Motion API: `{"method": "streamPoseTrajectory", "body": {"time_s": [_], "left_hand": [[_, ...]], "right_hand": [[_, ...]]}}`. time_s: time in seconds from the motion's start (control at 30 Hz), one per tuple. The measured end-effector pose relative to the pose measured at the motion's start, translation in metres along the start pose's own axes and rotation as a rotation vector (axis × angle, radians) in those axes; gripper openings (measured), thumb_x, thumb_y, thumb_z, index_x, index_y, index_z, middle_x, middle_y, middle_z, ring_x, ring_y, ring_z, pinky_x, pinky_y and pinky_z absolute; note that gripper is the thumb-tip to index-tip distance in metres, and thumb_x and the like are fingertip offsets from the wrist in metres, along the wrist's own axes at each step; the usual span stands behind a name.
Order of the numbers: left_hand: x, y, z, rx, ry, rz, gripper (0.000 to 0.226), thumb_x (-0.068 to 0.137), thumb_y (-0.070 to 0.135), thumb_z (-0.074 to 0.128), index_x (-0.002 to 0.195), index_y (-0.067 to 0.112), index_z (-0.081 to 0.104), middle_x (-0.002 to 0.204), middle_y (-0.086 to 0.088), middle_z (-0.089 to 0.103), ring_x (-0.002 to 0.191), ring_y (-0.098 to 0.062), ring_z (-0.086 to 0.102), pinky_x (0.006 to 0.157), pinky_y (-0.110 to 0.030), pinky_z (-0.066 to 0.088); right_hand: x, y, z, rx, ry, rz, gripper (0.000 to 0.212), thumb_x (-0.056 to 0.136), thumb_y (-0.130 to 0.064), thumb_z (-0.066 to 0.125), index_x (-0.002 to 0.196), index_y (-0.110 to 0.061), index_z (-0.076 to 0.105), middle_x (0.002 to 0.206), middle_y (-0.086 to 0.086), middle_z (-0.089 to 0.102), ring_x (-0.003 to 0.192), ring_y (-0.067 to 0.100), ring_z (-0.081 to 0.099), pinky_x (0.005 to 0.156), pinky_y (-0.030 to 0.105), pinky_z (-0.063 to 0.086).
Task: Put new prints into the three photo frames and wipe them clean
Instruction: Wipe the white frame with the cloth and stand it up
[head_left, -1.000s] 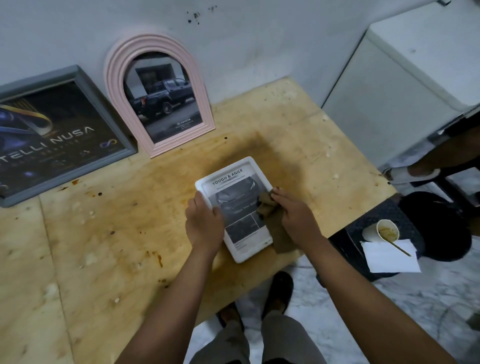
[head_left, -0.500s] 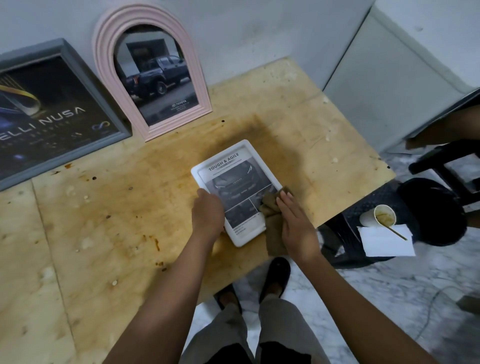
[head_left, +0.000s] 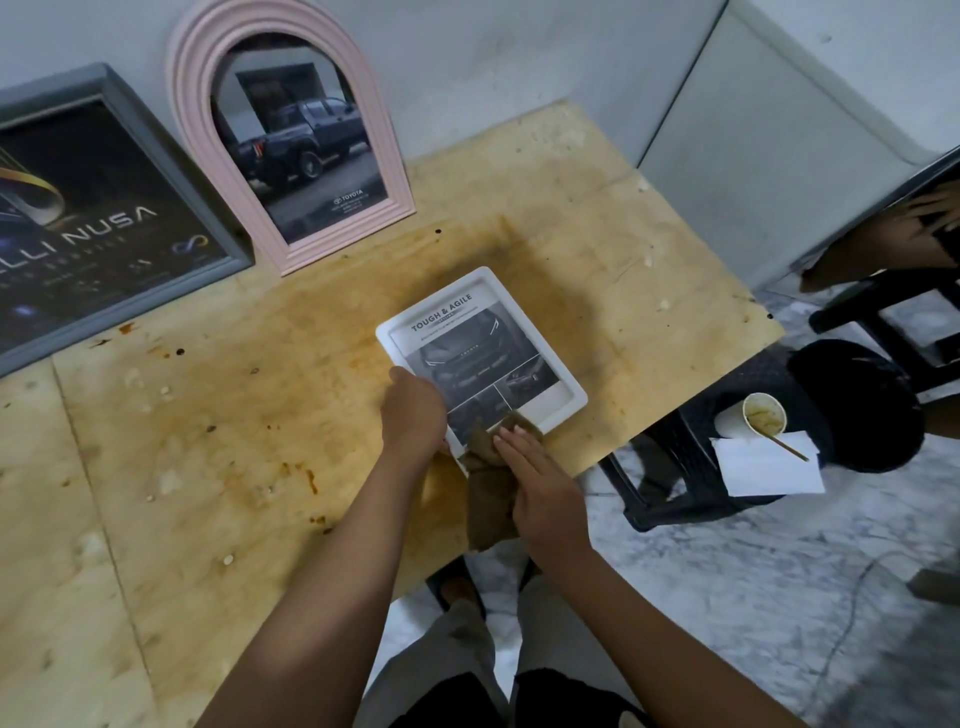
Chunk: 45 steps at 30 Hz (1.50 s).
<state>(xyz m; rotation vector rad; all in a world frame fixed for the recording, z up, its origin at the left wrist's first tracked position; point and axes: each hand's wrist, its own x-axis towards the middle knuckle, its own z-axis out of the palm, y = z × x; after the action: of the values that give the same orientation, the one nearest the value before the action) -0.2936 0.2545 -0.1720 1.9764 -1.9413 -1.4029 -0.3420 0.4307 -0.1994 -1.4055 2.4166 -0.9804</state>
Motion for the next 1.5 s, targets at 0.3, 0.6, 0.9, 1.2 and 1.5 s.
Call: {"method": "streamPoseTrajectory", "body": {"time_s": [0.3, 0.6, 0.9, 1.2, 1.5], "left_hand": [[0.000, -0.002, -0.002, -0.010, -0.007, 0.028, 0.029, 0.096, 0.023, 0.028, 0.120, 0.010, 0.036, 0.100, -0.013, 0.054, 0.077, -0.036, 0.063, 0.065, -0.049, 0.057], [-0.016, -0.011, -0.001, 0.060, 0.121, 0.115, 0.031, 0.098, 0.026, 0.035, 0.121, 0.005, 0.036, 0.094, -0.008, 0.059, 0.074, -0.025, 0.061, 0.053, -0.033, 0.047], [-0.019, -0.015, 0.004, 0.101, 0.175, 0.175, 0.038, 0.097, 0.026, 0.042, 0.130, 0.008, 0.034, 0.116, -0.009, 0.044, 0.079, -0.016, 0.047, 0.058, -0.025, 0.039], [-0.012, -0.017, 0.003, 0.075, 0.184, 0.148, 0.051, 0.096, 0.028, 0.042, 0.141, 0.009, 0.029, 0.128, -0.009, 0.045, 0.092, -0.023, 0.058, 0.067, -0.034, 0.051], [-0.014, -0.018, 0.005, 0.056, 0.194, 0.148, 0.057, 0.098, 0.031, 0.038, 0.148, 0.015, 0.017, 0.135, -0.006, 0.038, 0.085, -0.024, 0.059, 0.062, -0.032, 0.048]], "right_hand": [[-0.002, 0.006, -0.005, 0.157, -0.180, -0.140, 0.045, 0.085, -0.006, 0.038, 0.120, -0.015, 0.063, 0.127, -0.004, 0.060, 0.124, 0.010, 0.049, 0.101, 0.024, 0.042], [0.070, 0.014, -0.061, 0.662, -0.086, 0.290, 0.030, 0.085, -0.013, 0.040, 0.094, -0.019, 0.069, 0.095, -0.005, 0.069, 0.089, 0.005, 0.064, 0.079, 0.020, 0.048], [0.163, -0.010, -0.021, 0.074, -0.212, 0.191, 0.035, 0.097, -0.013, 0.039, 0.130, -0.014, 0.050, 0.118, 0.000, 0.055, 0.110, 0.016, 0.051, 0.090, 0.029, 0.044], [0.179, -0.020, 0.019, -0.236, -0.352, -0.073, 0.054, 0.081, 0.001, 0.052, 0.135, -0.008, 0.046, 0.141, 0.010, 0.043, 0.130, 0.028, 0.036, 0.108, 0.037, 0.029], [0.179, -0.016, 0.033, -0.182, -0.333, -0.219, 0.050, 0.074, 0.006, 0.057, 0.123, -0.007, 0.057, 0.130, 0.012, 0.055, 0.123, 0.033, 0.047, 0.096, 0.044, 0.038]]}}
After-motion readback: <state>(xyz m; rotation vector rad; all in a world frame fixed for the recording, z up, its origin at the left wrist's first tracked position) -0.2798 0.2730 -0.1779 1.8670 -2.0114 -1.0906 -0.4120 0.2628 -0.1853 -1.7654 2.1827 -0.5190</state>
